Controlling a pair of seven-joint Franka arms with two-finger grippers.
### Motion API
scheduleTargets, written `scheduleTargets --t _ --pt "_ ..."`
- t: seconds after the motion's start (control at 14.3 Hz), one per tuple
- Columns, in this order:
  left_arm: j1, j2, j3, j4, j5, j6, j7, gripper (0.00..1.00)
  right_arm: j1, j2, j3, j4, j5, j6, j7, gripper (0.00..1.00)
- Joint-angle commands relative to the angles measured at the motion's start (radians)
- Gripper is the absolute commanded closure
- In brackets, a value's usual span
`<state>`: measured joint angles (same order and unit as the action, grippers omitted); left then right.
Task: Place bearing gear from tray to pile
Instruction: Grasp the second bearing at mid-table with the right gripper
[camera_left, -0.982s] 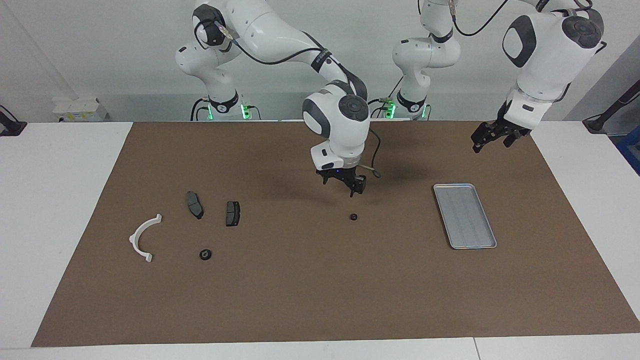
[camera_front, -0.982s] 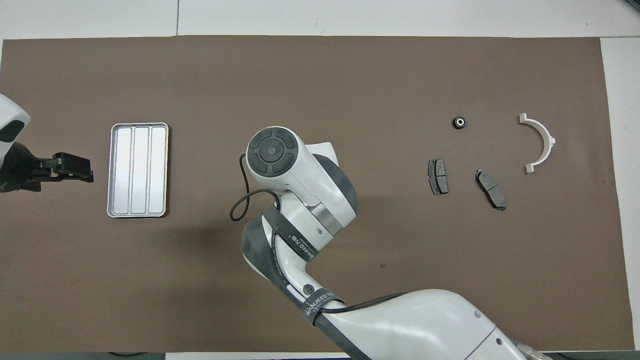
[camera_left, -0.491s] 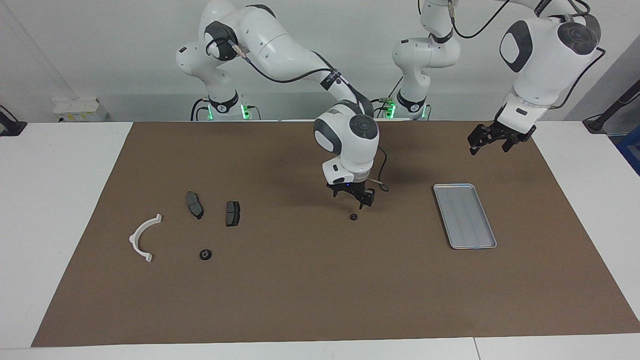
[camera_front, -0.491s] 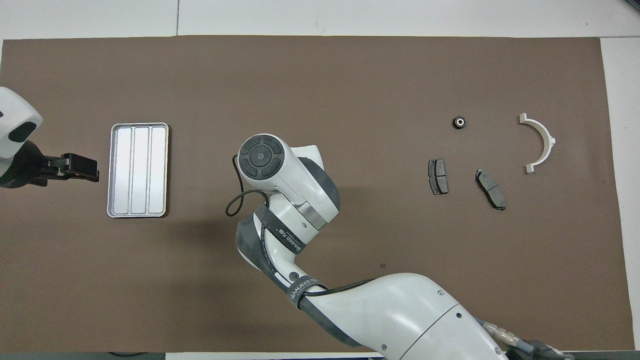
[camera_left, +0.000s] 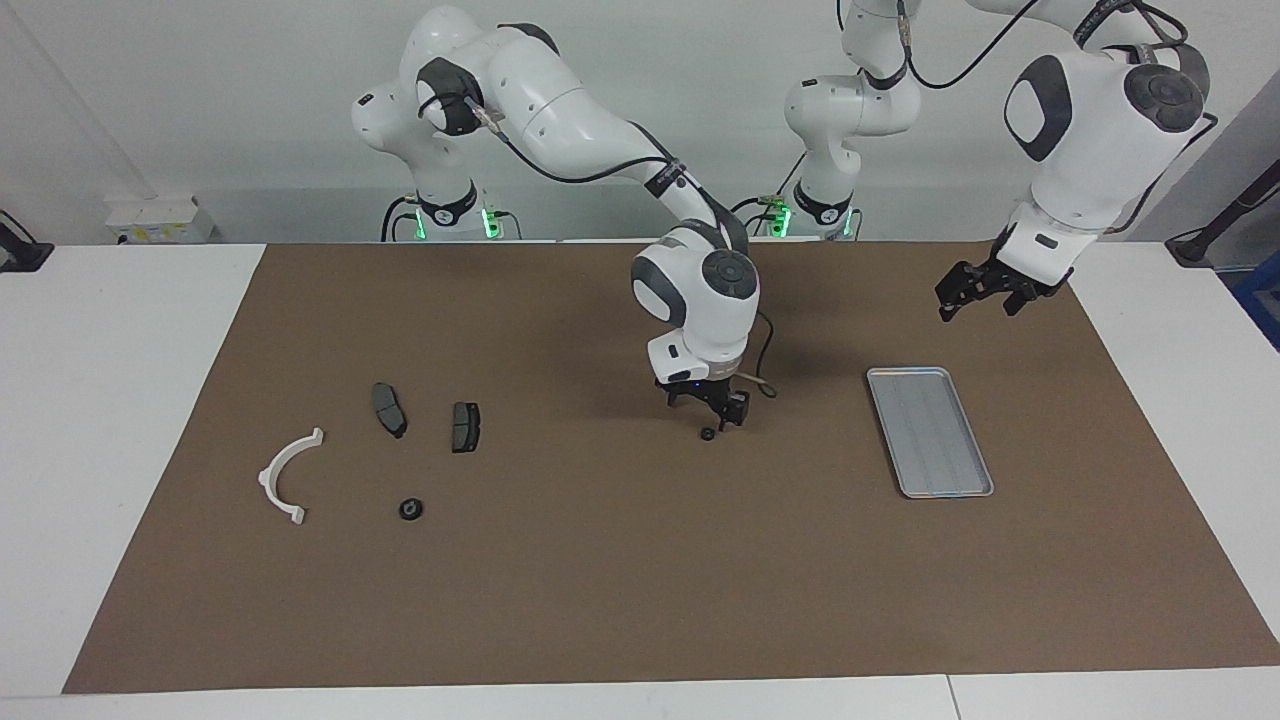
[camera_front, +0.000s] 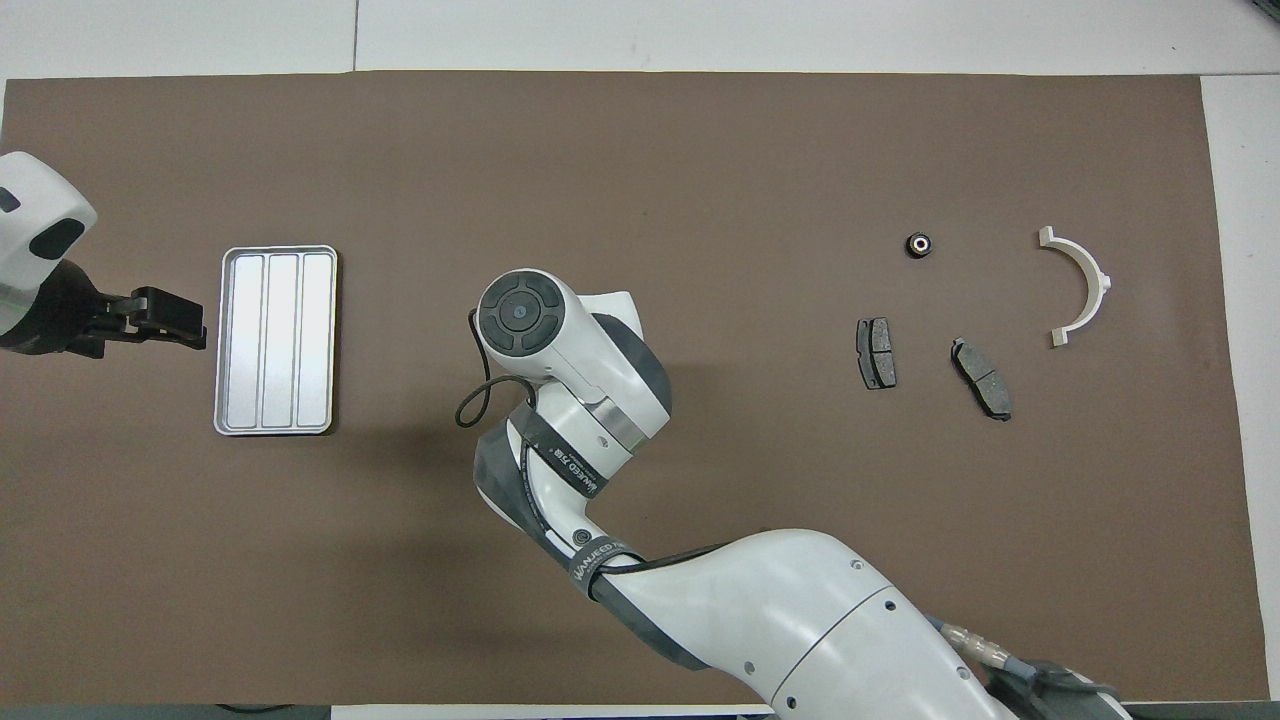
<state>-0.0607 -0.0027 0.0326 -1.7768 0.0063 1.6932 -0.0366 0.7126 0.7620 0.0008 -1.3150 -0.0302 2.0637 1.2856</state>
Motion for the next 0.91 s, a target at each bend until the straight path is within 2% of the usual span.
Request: scheduleTargets --t 0.0,0.21,0.63,0.7,0.77,0.84 --pt "0.028 -0.002 -0.008 0.025 -0.012 -0.035 0.02 0.0 0.001 0.033 -0.001 0.057 -0.023 -0.007 0.032 0.0" --pt "0.03 -0.003 -0.01 0.025 -0.012 -0.04 0.018 0.0 -0.002 0.045 -0.005 0.072 -0.023 0.003 0.031 0.0" --pt "0.044 -0.017 -0.023 0.023 -0.014 -0.055 0.017 0.0 0.001 0.065 -0.005 0.069 -0.037 0.026 0.043 0.07" --pt "0.041 -0.017 -0.023 0.023 -0.014 -0.056 0.009 0.0 0.001 0.065 -0.005 0.071 -0.046 0.023 0.041 0.12" --pt "0.032 -0.017 -0.023 0.023 -0.012 -0.058 0.004 0.0 -0.001 0.065 -0.004 0.071 -0.048 0.024 0.041 0.22" --pt "0.032 -0.017 -0.023 0.022 -0.012 -0.057 0.006 0.0 0.001 0.065 -0.004 0.071 -0.048 0.019 0.041 0.38"
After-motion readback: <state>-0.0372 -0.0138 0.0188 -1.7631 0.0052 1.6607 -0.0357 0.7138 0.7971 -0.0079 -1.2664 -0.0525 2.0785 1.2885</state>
